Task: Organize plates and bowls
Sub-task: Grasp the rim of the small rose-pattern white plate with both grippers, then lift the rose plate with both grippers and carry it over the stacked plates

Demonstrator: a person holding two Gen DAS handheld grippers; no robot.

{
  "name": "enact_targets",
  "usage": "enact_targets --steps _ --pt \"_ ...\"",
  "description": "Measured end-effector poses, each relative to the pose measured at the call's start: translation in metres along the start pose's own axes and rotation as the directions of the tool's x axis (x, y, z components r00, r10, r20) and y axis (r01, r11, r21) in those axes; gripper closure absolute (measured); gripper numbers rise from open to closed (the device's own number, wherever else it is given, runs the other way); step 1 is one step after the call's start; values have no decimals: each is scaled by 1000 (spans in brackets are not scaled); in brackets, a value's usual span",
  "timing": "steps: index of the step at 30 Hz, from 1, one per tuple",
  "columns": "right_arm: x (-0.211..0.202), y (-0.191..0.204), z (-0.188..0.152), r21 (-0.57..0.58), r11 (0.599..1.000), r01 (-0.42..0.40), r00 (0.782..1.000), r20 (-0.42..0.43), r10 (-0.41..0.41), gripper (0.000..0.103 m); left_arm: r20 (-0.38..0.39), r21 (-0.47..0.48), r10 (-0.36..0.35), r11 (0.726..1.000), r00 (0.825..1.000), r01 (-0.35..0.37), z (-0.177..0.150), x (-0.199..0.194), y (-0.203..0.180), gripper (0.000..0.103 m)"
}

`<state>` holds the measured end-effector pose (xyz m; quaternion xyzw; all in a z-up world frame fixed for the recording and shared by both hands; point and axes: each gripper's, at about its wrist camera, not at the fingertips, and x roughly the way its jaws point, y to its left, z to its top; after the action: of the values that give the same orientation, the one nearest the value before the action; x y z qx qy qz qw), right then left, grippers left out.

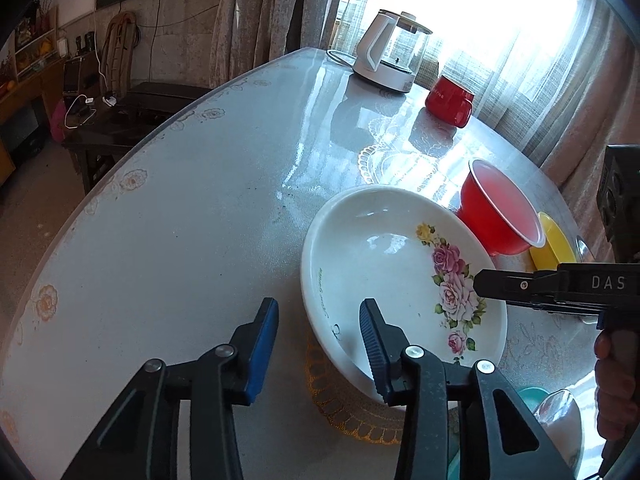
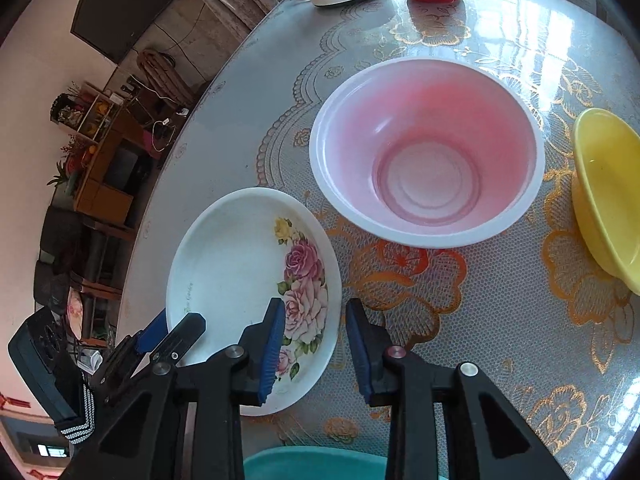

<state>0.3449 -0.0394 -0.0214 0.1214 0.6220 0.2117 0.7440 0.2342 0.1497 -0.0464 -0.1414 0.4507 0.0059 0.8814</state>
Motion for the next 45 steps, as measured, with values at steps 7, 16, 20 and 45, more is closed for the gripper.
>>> enact_targets --steps 7,16,20,45 --pt "11 2 -2 4 1000 25 999 -21 -25 90 49 76 13 997 999 -16 -4 4 -10 80" --pt "5 1 1 -3 999 53 998 -45 -54 93 70 91 55 994 996 -62 -8 1 -15 80" --pt "6 2 0 -9 999 51 997 -53 -52 93 77 97 64 993 995 -72 -11 -2 -17 80" --pt "-42 -9 -25 -36 999 -26 999 33 27 91 173 100 41 993 984 -59 -25 -51 -36 80"
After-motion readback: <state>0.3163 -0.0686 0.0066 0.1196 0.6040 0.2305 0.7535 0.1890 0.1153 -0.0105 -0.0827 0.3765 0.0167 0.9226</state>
